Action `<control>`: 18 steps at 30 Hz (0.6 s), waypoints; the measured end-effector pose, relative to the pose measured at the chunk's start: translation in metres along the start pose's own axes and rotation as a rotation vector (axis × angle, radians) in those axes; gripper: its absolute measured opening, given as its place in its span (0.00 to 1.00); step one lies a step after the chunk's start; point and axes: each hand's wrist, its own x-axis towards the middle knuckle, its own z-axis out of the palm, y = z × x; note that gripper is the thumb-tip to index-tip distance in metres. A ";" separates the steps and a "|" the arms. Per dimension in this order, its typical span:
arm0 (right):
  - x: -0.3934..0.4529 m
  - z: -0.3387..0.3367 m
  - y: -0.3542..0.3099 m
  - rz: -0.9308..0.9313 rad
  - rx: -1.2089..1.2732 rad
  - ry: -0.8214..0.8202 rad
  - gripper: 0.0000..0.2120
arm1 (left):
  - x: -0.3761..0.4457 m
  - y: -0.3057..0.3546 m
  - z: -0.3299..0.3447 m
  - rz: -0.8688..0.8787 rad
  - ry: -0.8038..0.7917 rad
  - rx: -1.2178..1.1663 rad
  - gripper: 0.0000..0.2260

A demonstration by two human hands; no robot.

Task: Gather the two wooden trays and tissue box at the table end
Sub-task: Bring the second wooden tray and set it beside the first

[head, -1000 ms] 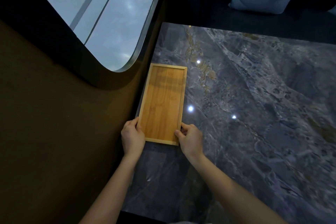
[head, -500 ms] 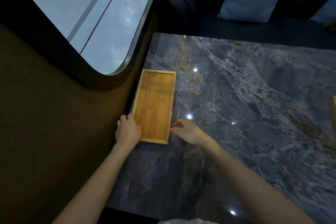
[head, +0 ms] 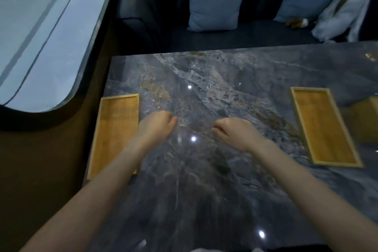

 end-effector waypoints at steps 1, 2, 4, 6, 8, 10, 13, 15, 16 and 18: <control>-0.010 -0.004 0.018 0.029 -0.012 0.006 0.16 | 0.004 0.016 0.004 0.026 -0.015 0.012 0.17; -0.021 -0.009 0.036 0.058 -0.023 0.011 0.16 | 0.009 0.031 0.008 0.041 -0.028 0.021 0.17; -0.042 -0.016 0.074 0.117 -0.013 0.023 0.15 | 0.017 0.064 0.020 0.066 -0.059 0.035 0.18; -0.063 -0.020 0.111 0.180 -0.006 0.024 0.15 | 0.024 0.098 0.034 0.076 -0.095 0.050 0.18; -0.082 -0.023 0.148 0.241 -0.021 -0.001 0.16 | 0.029 0.134 0.048 0.091 -0.119 0.064 0.18; -0.100 -0.025 0.182 0.301 -0.032 -0.016 0.16 | 0.035 0.168 0.064 0.110 -0.128 0.060 0.18; -0.125 -0.024 0.229 0.410 0.029 -0.017 0.16 | 0.043 0.217 0.090 0.123 -0.186 0.028 0.19; -0.139 -0.020 0.257 0.469 0.063 0.004 0.18 | 0.045 0.251 0.108 0.149 -0.218 0.009 0.19; -0.147 -0.017 0.270 0.491 0.077 0.020 0.18 | 0.045 0.267 0.118 0.166 -0.230 -0.006 0.18; -0.159 -0.008 0.292 0.550 0.118 0.043 0.18 | 0.046 0.295 0.139 0.173 -0.253 -0.050 0.19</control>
